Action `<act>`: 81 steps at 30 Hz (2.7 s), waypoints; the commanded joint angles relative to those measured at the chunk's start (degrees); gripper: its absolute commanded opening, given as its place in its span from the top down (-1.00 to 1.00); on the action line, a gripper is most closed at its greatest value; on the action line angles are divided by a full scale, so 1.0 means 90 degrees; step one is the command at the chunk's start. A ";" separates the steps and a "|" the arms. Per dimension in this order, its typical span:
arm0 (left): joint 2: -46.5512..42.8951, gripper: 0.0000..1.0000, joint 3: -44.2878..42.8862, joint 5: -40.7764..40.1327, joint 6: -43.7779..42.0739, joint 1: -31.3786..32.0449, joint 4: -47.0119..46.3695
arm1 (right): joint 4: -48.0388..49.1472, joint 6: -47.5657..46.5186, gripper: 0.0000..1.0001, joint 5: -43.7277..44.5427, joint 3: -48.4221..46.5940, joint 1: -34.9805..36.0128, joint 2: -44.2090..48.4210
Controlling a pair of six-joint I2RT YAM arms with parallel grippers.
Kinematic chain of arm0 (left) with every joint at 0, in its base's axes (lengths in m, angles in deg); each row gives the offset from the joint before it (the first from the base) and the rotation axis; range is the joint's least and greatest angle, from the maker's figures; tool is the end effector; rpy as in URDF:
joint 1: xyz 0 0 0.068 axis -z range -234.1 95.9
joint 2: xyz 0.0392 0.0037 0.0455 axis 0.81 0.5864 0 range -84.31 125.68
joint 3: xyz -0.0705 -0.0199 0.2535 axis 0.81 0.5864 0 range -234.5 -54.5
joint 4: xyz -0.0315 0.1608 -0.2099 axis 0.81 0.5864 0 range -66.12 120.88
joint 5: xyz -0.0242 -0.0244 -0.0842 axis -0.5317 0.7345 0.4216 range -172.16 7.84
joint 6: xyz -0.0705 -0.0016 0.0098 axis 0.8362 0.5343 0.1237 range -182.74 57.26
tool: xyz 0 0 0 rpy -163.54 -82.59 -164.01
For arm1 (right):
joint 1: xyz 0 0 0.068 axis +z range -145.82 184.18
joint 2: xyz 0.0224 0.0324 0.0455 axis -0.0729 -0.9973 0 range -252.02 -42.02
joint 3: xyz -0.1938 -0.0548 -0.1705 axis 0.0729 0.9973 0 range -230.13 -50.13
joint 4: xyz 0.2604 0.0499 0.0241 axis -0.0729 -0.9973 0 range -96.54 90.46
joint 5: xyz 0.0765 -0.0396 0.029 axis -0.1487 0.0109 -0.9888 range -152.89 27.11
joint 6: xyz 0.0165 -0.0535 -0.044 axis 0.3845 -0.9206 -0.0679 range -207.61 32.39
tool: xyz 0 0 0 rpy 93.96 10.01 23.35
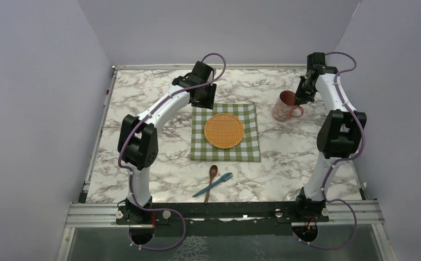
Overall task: Set the dinner table for one person
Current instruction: Pick up the cup at the center of the board, then place the cup on the napkin.
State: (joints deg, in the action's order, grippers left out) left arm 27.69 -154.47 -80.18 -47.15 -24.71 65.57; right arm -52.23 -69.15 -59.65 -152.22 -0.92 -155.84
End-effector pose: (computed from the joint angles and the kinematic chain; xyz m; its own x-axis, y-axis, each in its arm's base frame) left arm 0.3921 -0.2231 0.2494 -0.8132 0.1496 -0.5624 0.3007 0.9354 -0.1859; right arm 0.4352 -0.0422 0.2349 -0.8163 0.3903 -0.4258 0.3918 0.9158 0.0882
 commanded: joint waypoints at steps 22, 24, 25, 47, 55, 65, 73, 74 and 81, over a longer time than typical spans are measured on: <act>-0.0066 0.05 -0.0119 0.0093 -0.0004 -0.0003 -0.0051 | -0.0638 0.0237 0.99 -0.0381 -0.1302 0.1834 -0.0049; -0.0089 0.05 -0.0097 0.0082 -0.0011 -0.0003 -0.0051 | -0.0623 0.0275 0.99 -0.0237 -0.1307 0.1906 -0.0096; -0.0112 0.05 -0.0081 0.0077 -0.0014 -0.0003 -0.0047 | -0.0607 0.0290 0.99 -0.0235 -0.1307 0.1944 -0.0117; -0.0140 0.05 -0.0044 -0.0065 -0.0130 -0.0003 -0.0052 | -0.0552 0.0351 0.99 -0.0117 -0.1505 0.2345 -0.0710; -0.0119 0.05 -0.0074 -0.0073 -0.0170 -0.0003 -0.0049 | -0.0443 0.0428 0.99 0.0021 -0.1560 0.2456 -0.0739; -0.0106 0.05 -0.0104 -0.0051 -0.0192 -0.0013 -0.0052 | -0.0354 0.0528 0.99 0.0649 -0.1715 0.2520 -0.0631; -0.0121 0.05 -0.0076 -0.0039 -0.0189 -0.0014 -0.0045 | -0.0190 0.0581 0.99 0.0814 -0.1346 0.2553 -0.0504; -0.0128 0.05 -0.0066 -0.0043 -0.0190 -0.0018 -0.0047 | -0.0146 0.0599 0.99 0.0865 -0.1241 0.2567 -0.0466; -0.0192 0.05 0.0007 -0.0082 -0.0187 -0.0021 -0.0052 | 0.0285 0.0686 0.99 0.1222 -0.0422 0.2726 -0.0089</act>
State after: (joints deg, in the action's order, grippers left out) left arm 27.78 -154.44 -80.05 -48.44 -24.73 65.55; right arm -53.23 -64.43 -52.41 -158.71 22.49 -160.54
